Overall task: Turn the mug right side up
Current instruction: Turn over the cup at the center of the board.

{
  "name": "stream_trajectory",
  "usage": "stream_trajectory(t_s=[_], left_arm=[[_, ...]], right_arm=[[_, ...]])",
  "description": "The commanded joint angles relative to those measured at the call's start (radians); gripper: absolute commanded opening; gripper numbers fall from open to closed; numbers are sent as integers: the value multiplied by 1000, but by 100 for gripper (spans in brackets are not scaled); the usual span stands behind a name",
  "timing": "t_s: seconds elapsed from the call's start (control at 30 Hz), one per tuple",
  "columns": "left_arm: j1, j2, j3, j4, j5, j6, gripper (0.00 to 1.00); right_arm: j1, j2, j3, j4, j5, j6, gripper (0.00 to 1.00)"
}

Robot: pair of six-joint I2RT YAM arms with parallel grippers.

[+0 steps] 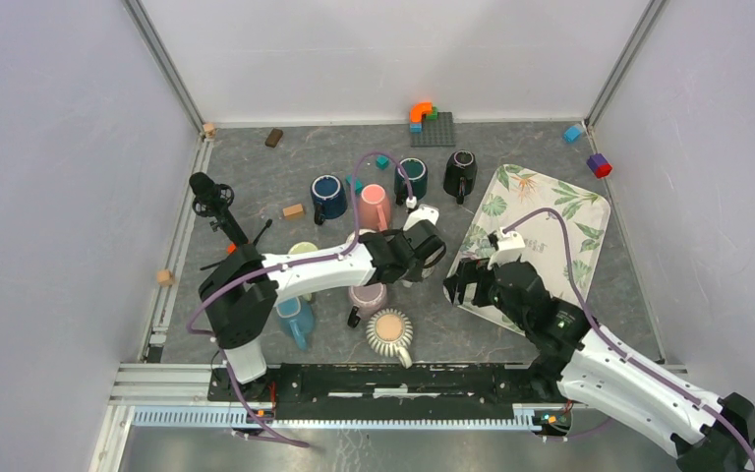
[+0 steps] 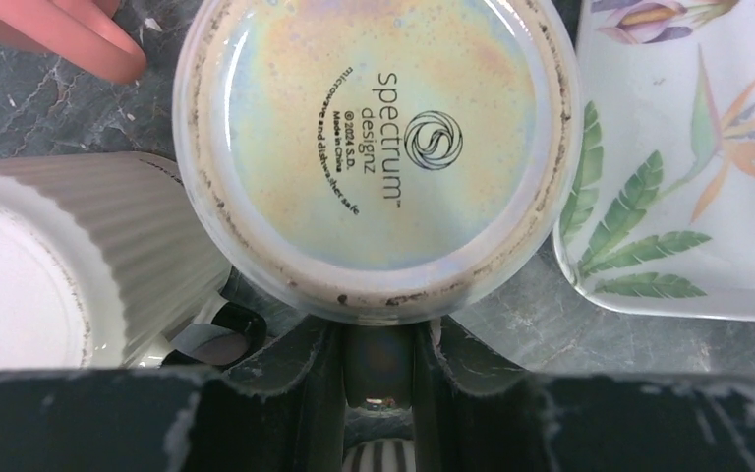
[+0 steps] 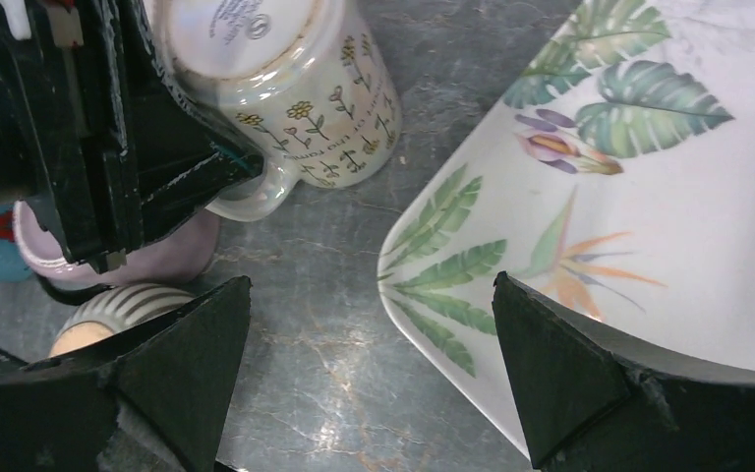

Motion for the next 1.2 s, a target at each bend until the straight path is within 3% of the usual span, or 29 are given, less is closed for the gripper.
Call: stream_trajectory(t_s=[0.0,0.53,0.93,1.07,1.17], left_arm=[[12,-144,38,119,10,54,2],[104,-344,137,227,264,4,2],[124,-356,264,271,381,-64,2],[127,-363,265,305,407,-89,2],[133,-366,261,326,450,-115,2]], right_arm=[[-1,-45,-37,175,-98,42,98],[-55,-41,-67,567,-339,130,98],[-219,64,-175,1023,-623,403,98],[-268,111,-196,1227,-675,499,98],[-279,137,-180,1285,-679,517,98]])
